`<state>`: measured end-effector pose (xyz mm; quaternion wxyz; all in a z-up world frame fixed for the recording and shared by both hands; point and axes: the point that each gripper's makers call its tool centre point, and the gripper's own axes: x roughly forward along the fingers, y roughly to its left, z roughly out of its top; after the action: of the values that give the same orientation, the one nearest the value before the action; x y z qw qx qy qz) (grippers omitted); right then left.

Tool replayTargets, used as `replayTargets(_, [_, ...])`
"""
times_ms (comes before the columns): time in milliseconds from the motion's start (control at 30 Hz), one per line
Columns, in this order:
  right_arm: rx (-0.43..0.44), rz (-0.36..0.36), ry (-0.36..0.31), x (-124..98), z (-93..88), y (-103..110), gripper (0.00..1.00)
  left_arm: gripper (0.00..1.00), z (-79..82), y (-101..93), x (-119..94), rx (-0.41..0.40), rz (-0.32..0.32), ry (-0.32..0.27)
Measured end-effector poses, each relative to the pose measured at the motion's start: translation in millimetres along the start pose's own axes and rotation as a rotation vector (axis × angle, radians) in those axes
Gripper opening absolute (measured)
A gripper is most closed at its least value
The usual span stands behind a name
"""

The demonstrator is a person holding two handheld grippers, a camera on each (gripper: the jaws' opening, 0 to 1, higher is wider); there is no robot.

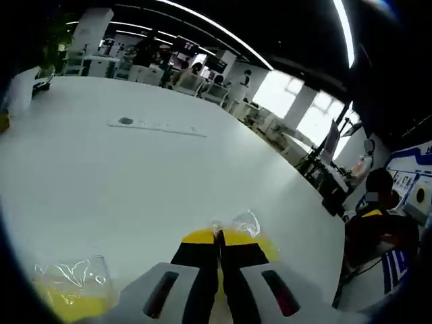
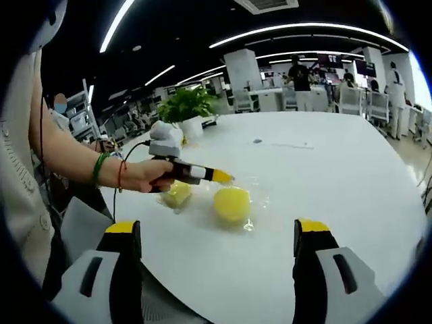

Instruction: Compare the silicone blocks by pressing each to a similar depth, holding the contact briefly, and releasing to observe deformation and rebound differences across the visible hardness samples.

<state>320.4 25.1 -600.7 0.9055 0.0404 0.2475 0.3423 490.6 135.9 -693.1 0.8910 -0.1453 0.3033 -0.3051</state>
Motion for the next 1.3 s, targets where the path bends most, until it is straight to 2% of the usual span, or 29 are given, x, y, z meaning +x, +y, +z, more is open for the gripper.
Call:
replayTargets(167, [0.021, 0.016, 0.003, 6.1, -3.6, 8.2, 0.86, 0.00, -2.2, 11.3, 9.9, 0.060, -0.004, 0.025])
replayTargets(267, [0.027, 0.023, 0.018, 7.8, -6.3, 10.4, 0.86, 0.00, -12.4, 23.1, 13.0, 0.125, 0.028, 0.064])
replayTargets(333, [0.029, 0.024, 0.023, 7.9, -6.4, 10.9, 0.86, 0.01, -17.2, 27.7, 13.6, 0.139, 0.035, 0.080])
replayTargets(367, [0.028, 0.025, 0.024, 8.0, -6.2, 11.2, 0.86, 0.01, -17.4, 29.1, 13.9, 0.125, 0.032, 0.075])
replayTargets(400, [0.023, 0.025, 0.025, 7.8, -5.7, 11.1, 0.85, 0.01, -18.4, 30.6, 12.8, 0.039, 0.036, 0.071])
replayTargets(433, [0.022, 0.025, 0.026, 7.8, -5.6, 10.9, 0.85, 0.02, -18.2, 29.2, 10.9, -0.002, 0.035, 0.071])
replayTargets(467, [0.023, 0.024, 0.026, 7.5, -5.4, 10.5, 0.85, 0.02, -18.8, 30.5, 10.4, -0.004, 0.035, 0.074])
replayTargets(533, [0.024, 0.025, 0.027, 7.1, -4.8, 10.7, 0.85, 0.04, -18.4, 34.3, 11.2, 0.016, 0.039, 0.078])
replayTargets(633, [0.016, 0.025, 0.028, 5.9, -3.5, 11.7, 0.85, 0.13, -13.2, 36.9, 8.3, 0.148, 0.066, 0.077])
replayTargets(700, [0.018, 0.026, 0.029, 5.2, -3.1, 12.5, 0.85, 0.16, -14.0, 34.6, 7.5, 0.170, 0.061, 0.088])
replayTargets(767, [0.018, 0.030, 0.036, 5.0, -4.1, 13.7, 0.85, 0.20, -12.3, 37.5, 3.7, 0.229, 0.078, 0.098])
replayTargets(900, [0.000, 0.031, 0.034, 2.9, -1.7, 18.4, 0.85, 0.36, -0.9, 39.0, -8.2, 0.329, 0.116, 0.079])
replayTargets(967, [-0.004, 0.036, 0.027, 1.8, -0.3, 20.9, 0.84, 0.39, 4.1, 36.0, -15.8, 0.356, 0.116, 0.071])
replayTargets(1167, [-0.009, 0.056, 0.032, -1.7, 0.9, 32.2, 0.81, 0.43, 9.9, 23.5, -48.7, 0.410, 0.099, 0.077])
replayTargets(1300, [-0.022, 0.074, 0.036, -2.1, 2.3, 44.5, 0.81, 0.42, 16.7, 16.4, -77.5, 0.411, 0.095, 0.047])
